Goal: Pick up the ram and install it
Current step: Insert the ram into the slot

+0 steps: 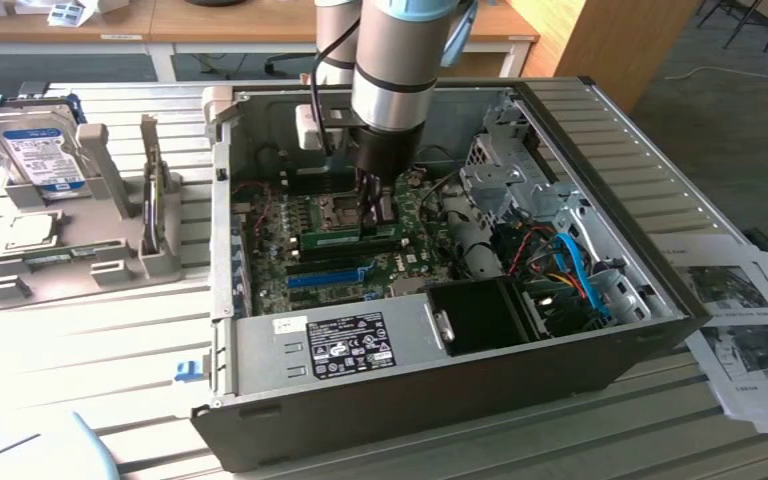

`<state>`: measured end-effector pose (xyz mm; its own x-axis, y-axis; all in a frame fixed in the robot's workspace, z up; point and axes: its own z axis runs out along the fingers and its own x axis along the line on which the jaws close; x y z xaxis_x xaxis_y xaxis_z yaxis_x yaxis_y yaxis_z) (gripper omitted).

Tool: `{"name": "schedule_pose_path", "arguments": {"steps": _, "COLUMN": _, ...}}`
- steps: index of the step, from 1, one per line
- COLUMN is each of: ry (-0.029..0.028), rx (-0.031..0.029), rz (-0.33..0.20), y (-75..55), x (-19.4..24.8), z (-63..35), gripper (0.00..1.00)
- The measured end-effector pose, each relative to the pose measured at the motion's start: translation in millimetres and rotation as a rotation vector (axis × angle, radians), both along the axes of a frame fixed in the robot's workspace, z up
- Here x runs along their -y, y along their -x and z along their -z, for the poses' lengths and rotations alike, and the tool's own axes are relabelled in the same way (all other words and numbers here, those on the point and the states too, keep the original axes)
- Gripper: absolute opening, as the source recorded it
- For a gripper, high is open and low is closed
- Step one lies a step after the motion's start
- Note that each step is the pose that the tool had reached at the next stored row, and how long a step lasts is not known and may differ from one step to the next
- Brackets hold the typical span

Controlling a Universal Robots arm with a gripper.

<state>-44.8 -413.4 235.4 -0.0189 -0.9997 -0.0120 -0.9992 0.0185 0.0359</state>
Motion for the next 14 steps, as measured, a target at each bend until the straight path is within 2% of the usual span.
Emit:
{"name": "schedule_pose_path", "arguments": {"steps": 11, "ry": 0.0, "rx": 0.0, "rz": 0.0, "y": 0.5, "x": 0.0, "z": 1.2, "gripper": 0.11}}
{"name": "schedule_pose_path", "arguments": {"steps": 14, "ry": 0.0, "rx": 0.0, "rz": 0.0, "y": 0.5, "x": 0.0, "z": 4.1, "gripper": 0.11}}
